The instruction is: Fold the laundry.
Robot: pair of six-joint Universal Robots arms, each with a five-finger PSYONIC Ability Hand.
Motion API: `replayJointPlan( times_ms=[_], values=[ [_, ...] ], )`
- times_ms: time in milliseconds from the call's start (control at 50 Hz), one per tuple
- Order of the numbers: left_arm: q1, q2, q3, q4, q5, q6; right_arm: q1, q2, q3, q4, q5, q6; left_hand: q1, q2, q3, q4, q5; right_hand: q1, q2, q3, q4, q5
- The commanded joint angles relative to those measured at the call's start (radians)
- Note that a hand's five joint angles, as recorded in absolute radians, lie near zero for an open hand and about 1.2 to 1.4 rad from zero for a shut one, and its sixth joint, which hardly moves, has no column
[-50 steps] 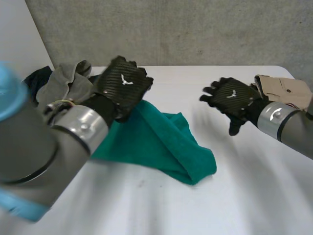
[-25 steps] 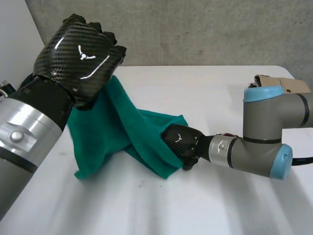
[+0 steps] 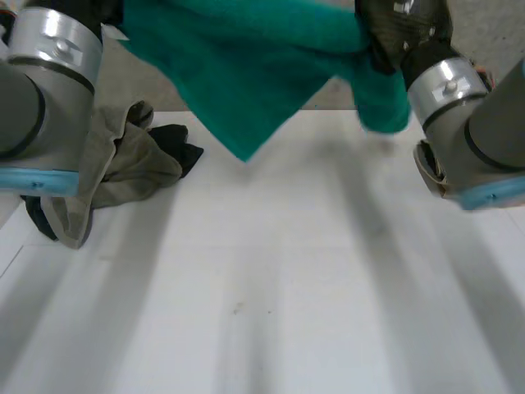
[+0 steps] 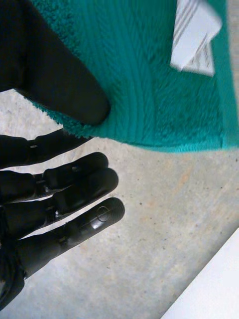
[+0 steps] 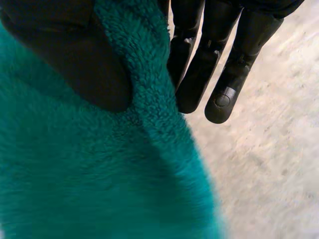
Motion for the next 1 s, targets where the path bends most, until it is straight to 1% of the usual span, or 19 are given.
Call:
replayJointPlan(
  times_ms=[20,100,140,180,200,240,300,380,460,500,540,560,600,640,680,700,840,920,1000],
  values=[
    [-0.033,-0.012,-0.259,0.024,-0.005,-0.093,-0.001,-0.047,0.289,0.136,-0.007,-0.027,0.262,0.200,0.204,0.195,0.250,0.446,0.224,0.215,0.210,0.240],
    [-0.056,-0.051,-0.390,0.030,-0.004,-0.118,0.003,-0.038,0.418,0.192,-0.010,-0.045,0.262,0.200,0.204,0.195,0.250,0.446,0.224,0.215,0.210,0.240],
    [-0.088,-0.093,-0.437,0.030,-0.002,-0.120,0.008,-0.032,0.461,0.206,-0.015,-0.051,0.262,0.200,0.204,0.195,0.250,0.446,0.224,0.215,0.210,0.240],
    [-0.104,-0.116,-0.460,0.030,-0.002,-0.121,0.011,-0.022,0.506,0.220,-0.012,-0.059,0.262,0.200,0.204,0.195,0.250,0.204,-0.017,-0.026,-0.031,-0.001],
    [-0.111,-0.133,-0.477,0.030,-0.002,-0.120,0.010,-0.022,0.514,0.223,-0.010,-0.060,0.262,0.200,0.204,0.195,0.250,0.029,-0.193,-0.202,-0.207,-0.177],
    [-0.113,-0.138,-0.490,0.030,-0.002,-0.123,-0.001,-0.024,0.524,0.240,-0.007,-0.056,0.262,0.200,0.204,0.195,0.250,-0.510,-0.732,-0.741,-0.746,-0.716],
    [-0.113,-0.133,-0.499,0.022,-0.002,-0.124,-0.010,-0.033,0.514,0.259,-0.010,-0.047,0.262,0.200,0.204,0.195,0.250,-0.768,-0.990,-0.998,-1.004,-0.973],
    [-0.110,-0.098,-0.511,0.018,-0.004,-0.120,-0.072,-0.061,0.466,0.311,-0.020,-0.051,0.262,0.200,0.204,0.195,0.250,-0.776,-0.998,-1.006,-1.012,-0.981],
    [-0.110,-0.039,-0.543,0.013,-0.004,-0.124,-0.138,-0.093,0.379,0.447,-0.065,-0.079,0.262,0.200,0.204,0.195,0.250,-0.776,-0.998,-1.006,-1.012,-0.981],
    [-0.111,-0.023,-0.559,0.013,-0.002,-0.124,-0.170,-0.088,0.293,0.566,-0.102,-0.132,0.262,0.200,0.204,0.195,0.250,-0.776,-0.998,-1.006,-1.012,-0.981],
    [-0.113,0.002,-0.580,0.012,-0.002,-0.123,-0.187,-0.070,0.241,0.640,-0.133,-0.175,0.262,0.200,0.204,0.195,0.250,-0.776,-0.998,-1.006,-1.012,-0.981],
    [-0.113,0.010,-0.589,0.012,-0.002,-0.123,-0.201,-0.030,0.198,0.700,-0.159,-0.224,0.262,0.200,0.204,0.195,0.250,-0.776,-0.998,-1.006,-1.012,-0.981],
    [-0.113,0.025,-0.612,0.010,-0.001,-0.120,-0.205,0.013,0.153,0.740,-0.168,-0.270,0.262,0.200,0.204,0.195,0.250,-0.776,-0.998,-1.006,-1.012,-0.981],
    [-0.114,0.031,-0.621,0.010,-0.001,-0.118,-0.205,0.060,0.095,0.768,-0.164,-0.338,0.262,0.200,0.204,0.195,0.250,-0.740,-0.961,-0.970,-0.975,-0.945],
    [-0.116,0.039,-0.638,0.007,-0.001,-0.118,-0.204,0.083,0.069,0.771,-0.156,-0.373,0.262,0.200,0.204,0.195,0.250,-0.643,-0.865,-0.873,-0.878,-0.848],
    [-0.116,0.040,-0.641,0.009,-0.001,-0.118,-0.204,0.103,0.051,0.768,-0.142,-0.393,0.262,0.200,0.204,0.195,0.250,-0.552,-0.774,-0.783,-0.788,-0.758],
    [-0.101,0.045,-0.664,0.003,-0.002,-0.112,-0.205,0.200,0.009,0.774,-0.066,-0.404,0.262,0.200,0.204,0.195,0.250,-0.367,-0.588,-0.597,-0.602,-0.572],
    [-0.070,0.071,-0.671,-0.023,-0.002,-0.112,-0.207,0.212,0.011,0.774,-0.050,-0.386,0.262,0.200,0.204,0.195,0.250,-0.361,-0.582,-0.591,-0.596,-0.566],
    [-0.041,0.106,-0.687,-0.051,0.001,-0.117,-0.217,0.220,0.015,0.774,-0.049,-0.317,0.262,0.200,0.204,0.195,0.250,-0.390,-0.612,-0.620,-0.625,-0.595]
  ],
)
